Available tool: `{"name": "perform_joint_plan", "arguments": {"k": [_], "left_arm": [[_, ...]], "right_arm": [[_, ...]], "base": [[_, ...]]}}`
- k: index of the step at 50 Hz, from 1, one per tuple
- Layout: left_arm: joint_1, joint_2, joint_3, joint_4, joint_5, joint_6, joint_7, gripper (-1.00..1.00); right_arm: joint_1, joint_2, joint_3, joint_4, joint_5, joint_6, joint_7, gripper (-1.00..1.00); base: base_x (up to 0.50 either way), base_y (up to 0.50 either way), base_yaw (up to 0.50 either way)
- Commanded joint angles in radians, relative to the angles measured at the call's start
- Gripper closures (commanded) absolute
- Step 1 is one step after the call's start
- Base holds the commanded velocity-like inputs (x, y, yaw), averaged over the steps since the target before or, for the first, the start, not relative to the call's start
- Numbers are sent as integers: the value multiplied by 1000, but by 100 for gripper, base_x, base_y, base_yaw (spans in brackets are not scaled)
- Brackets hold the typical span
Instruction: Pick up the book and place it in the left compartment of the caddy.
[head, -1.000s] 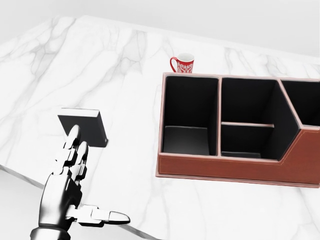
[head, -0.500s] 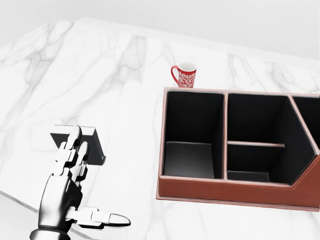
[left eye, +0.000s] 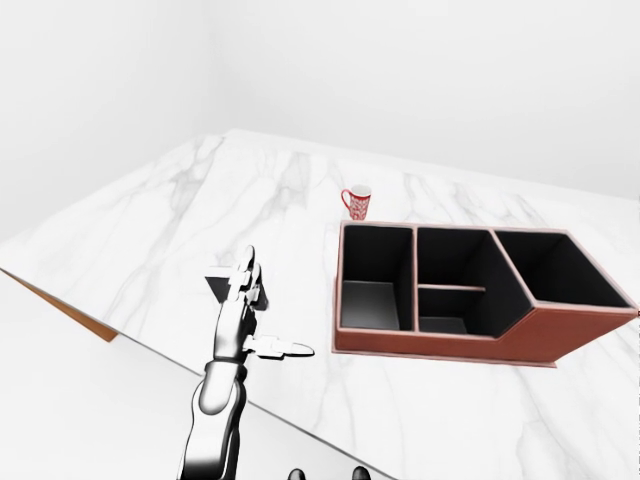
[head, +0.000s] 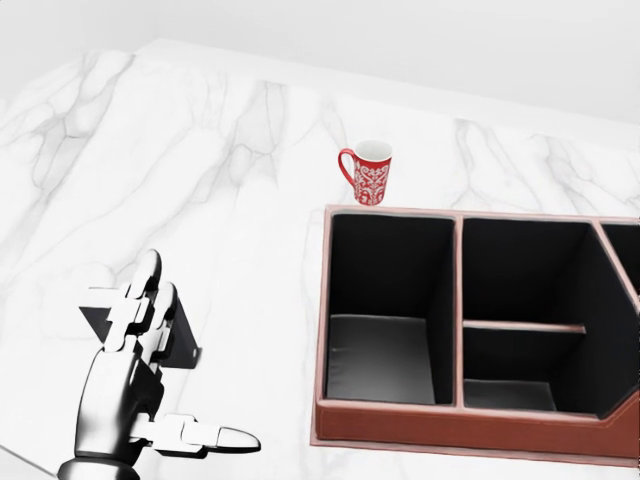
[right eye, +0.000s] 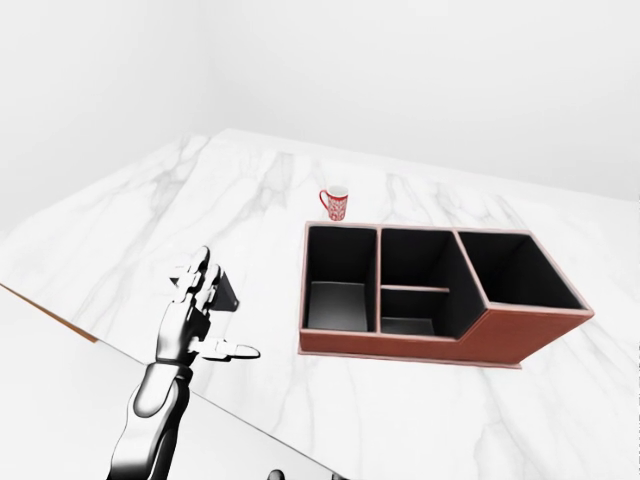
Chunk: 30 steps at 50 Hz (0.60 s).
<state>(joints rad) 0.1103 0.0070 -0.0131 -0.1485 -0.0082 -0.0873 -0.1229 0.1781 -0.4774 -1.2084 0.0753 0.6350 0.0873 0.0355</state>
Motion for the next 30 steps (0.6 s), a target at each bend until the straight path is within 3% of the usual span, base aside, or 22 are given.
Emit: {"name": "perform_joint_plan", "arguments": {"k": [1,26,30], "left_arm": [[-1,0,4,-2,-7,0,2,-100],[-4,1,4,4,-1,0,1,-100],[-12,-5,27,-58,33,0,72,-100]], "right_arm": [[-1,-1,3,9,-3,0,0,-100],[2,-1,-13,-18,16,0,-8,-100],[1,-1,-12,-10,23,0,-4,-100]], "base": [[18,8,0],[19,7,0],[0,0,0]]}}
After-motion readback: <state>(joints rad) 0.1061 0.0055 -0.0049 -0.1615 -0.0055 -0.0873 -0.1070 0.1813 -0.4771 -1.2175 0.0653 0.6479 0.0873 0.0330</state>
